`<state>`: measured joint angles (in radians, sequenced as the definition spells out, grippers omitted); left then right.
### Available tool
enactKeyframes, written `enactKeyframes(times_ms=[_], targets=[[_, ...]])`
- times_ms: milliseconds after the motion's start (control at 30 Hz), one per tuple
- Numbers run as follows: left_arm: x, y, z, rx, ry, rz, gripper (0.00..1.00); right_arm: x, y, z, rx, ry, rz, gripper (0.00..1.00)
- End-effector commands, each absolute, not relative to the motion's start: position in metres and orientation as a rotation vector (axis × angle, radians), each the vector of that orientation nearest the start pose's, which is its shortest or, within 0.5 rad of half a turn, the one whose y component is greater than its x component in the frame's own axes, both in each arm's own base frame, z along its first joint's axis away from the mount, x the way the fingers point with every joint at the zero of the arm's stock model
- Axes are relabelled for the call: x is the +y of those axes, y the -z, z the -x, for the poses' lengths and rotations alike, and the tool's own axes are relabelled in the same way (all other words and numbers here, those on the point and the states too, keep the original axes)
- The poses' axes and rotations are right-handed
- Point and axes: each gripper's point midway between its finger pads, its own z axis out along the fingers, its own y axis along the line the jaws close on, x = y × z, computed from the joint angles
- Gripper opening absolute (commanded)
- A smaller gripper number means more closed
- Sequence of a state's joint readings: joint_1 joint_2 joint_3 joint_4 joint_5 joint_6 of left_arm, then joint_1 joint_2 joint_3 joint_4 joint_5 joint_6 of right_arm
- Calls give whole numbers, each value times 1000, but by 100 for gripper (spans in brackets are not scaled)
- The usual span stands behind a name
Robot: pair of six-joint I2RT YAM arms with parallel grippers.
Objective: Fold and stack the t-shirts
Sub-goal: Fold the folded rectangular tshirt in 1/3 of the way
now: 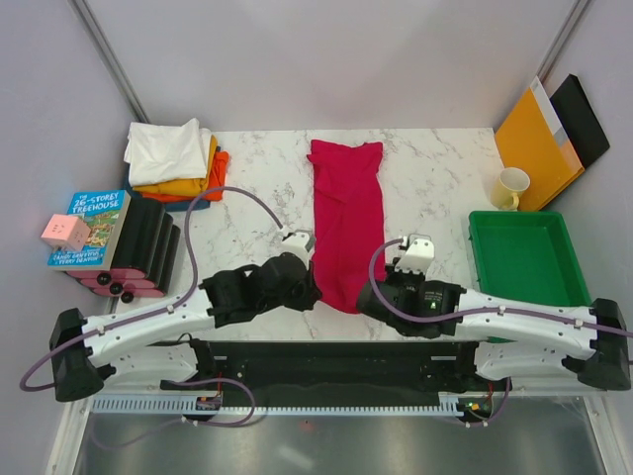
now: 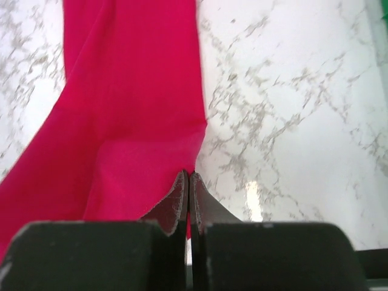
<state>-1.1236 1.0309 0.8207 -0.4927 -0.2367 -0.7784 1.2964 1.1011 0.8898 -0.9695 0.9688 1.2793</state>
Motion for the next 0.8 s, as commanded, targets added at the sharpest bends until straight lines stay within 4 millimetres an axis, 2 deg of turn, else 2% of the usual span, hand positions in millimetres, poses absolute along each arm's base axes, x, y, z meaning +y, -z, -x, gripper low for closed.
enactKeyframes(times_ms=[0,67,300,333,367,400,433,467,533,567,600,767], targets=[[-269,-169,-179,2281,567,-303,2,170,-178,-214,2056,23,-176,0],[-268,-165,-193,2285,533,-289,2,176,-179,-227,2055,16,-183,0],[-241,-159,-274,2283,414,-217,2,168,-164,-295,2081,141,-201,0],[-243,-166,-284,2263,421,-213,2,171,-166,-304,2069,135,-190,0],[-242,-160,-293,2271,393,-231,2,168,-163,-317,2076,152,-209,0],[-240,-167,-305,2252,388,-213,2,170,-164,-325,2072,148,-215,0],[-241,-168,-313,2242,387,-209,2,170,-164,-332,2076,161,-204,0],[-242,-162,-320,2256,377,-218,2,168,-163,-342,2073,180,-216,0],[-246,-170,-335,2237,389,-213,2,173,-163,-354,2075,163,-217,0],[-249,-163,-341,2251,376,-227,2,172,-161,-363,2079,180,-215,0],[-254,-171,-349,2234,387,-228,2,174,-160,-368,2080,172,-217,0],[-271,-164,-376,2246,385,-254,2,173,-148,-396,2099,198,-214,0]])
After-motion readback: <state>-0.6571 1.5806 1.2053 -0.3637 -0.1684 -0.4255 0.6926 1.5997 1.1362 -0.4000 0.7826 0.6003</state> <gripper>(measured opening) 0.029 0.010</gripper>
